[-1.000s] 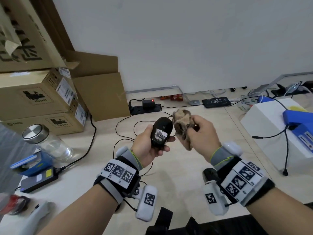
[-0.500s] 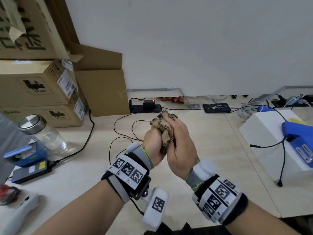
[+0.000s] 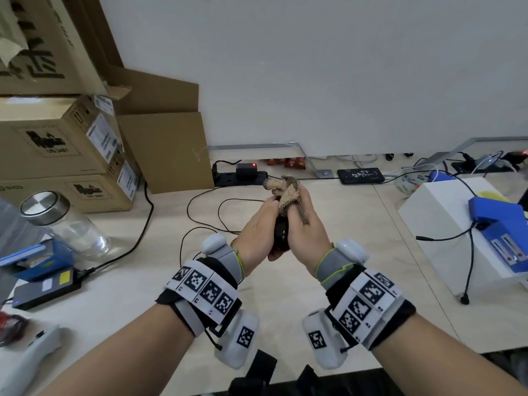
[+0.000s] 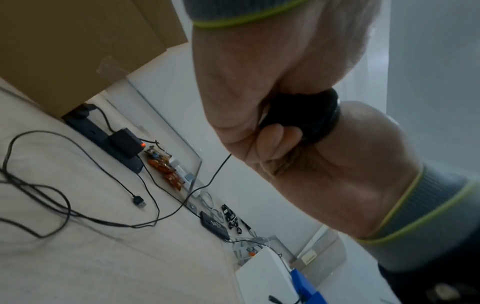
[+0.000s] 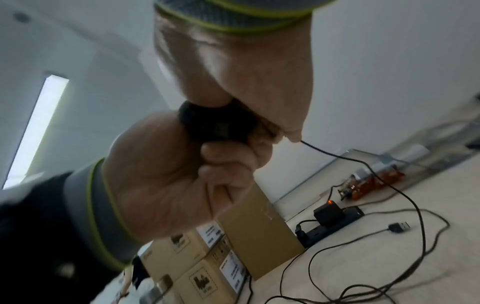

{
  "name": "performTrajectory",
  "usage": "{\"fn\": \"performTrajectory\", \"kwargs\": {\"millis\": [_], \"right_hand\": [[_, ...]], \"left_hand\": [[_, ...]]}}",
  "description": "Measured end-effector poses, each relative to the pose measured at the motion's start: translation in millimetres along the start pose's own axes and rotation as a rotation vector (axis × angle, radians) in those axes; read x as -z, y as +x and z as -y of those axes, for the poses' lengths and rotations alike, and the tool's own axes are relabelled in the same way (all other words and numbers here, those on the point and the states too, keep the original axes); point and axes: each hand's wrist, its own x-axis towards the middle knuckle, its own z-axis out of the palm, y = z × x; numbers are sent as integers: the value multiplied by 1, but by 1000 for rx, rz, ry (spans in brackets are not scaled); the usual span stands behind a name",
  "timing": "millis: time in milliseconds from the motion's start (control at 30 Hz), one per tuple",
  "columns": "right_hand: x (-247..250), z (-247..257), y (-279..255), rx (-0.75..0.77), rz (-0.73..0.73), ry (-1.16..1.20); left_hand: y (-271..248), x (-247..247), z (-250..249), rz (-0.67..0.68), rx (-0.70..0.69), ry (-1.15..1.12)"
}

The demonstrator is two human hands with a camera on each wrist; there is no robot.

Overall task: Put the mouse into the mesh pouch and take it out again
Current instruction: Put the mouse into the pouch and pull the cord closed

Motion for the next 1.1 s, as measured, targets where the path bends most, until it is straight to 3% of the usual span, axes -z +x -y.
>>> {"fn": "performTrajectory", "kwargs": {"millis": [67,133,200,300,500,600,700,733,800,867,967,1033,1100], "right_hand": [[2,-1,1,-41,-37,12],[-1,1,-4,1,-52,-11],[-8,1,-14,116,21,-25],[-12,-11,-24,213,124,-88],[4,-12,1,-153,32,82],[-5,-5,-11,-40,70,20],[-23,-11,-28,91,142,-17],[-26,-12,-28,92,131,5],[-26,-8,-22,6,79,113],[-19,-3,-12,-139,34,175],[-10,-3,-3,-299,5,182],[-10,-2,-9,-257,4,205],[-13,3,-23,-183,47,172]], "left_hand": [[1,-2,2,11,9,1],[5,-6,3,-84,51,-60],[9,-6,1,-215,119,-244],[18,0,5,-287,166,-402],[2,-9,7,-132,98,57],[6,-4,6,-240,56,1],[16,5,1,-415,173,-256],[16,5,0,-438,183,-238],[15,-1,2,-473,67,-66],[9,-8,4,-458,-76,64],[7,-8,9,-255,-148,243],[13,-2,9,-224,-124,275],[20,4,4,-322,-83,193]]}}
